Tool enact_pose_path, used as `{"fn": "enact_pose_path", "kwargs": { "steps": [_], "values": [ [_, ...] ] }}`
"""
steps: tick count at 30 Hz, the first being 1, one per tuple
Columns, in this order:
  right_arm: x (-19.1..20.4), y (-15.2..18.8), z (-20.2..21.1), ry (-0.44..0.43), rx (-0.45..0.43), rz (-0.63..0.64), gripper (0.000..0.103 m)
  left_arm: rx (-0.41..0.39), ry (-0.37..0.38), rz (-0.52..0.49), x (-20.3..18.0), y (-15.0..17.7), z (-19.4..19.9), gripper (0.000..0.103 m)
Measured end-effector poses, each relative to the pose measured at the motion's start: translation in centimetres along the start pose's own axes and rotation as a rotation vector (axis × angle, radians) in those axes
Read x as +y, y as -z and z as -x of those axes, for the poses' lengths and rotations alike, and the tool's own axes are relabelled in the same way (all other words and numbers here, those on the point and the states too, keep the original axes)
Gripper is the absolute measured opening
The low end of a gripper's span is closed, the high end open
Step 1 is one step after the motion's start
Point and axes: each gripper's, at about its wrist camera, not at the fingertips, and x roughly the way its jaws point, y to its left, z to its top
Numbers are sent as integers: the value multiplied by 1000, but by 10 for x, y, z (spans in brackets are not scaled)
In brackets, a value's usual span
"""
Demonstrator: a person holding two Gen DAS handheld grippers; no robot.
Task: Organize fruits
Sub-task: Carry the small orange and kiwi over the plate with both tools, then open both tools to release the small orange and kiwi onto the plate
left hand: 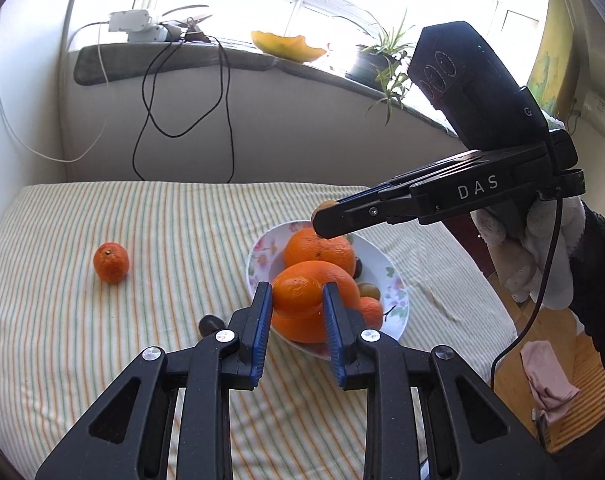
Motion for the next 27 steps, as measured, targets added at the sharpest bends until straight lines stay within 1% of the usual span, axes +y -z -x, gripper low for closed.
{"fn": "enact_pose_path", "kwargs": {
  "steps": [10, 16, 18, 21, 27],
  "values": [
    [-29, 35, 30, 17, -59, -70, 30, 17, 49, -45, -32, -6, -18, 24],
    [-45, 54, 47, 57, -96, -89, 30, 27, 60, -70, -50, -5, -29, 24],
    [-48, 61, 50, 83, -108, -87, 30, 29, 59, -83, -57, -4, -32, 24],
    [-52, 69, 53, 105, -117, -84, 30, 37, 55, -112, -68, -4, -38, 24],
    [-63, 83, 46, 105, -111, -111, 30, 60, 51, -157, -84, -3, -52, 24]
  ]
}}
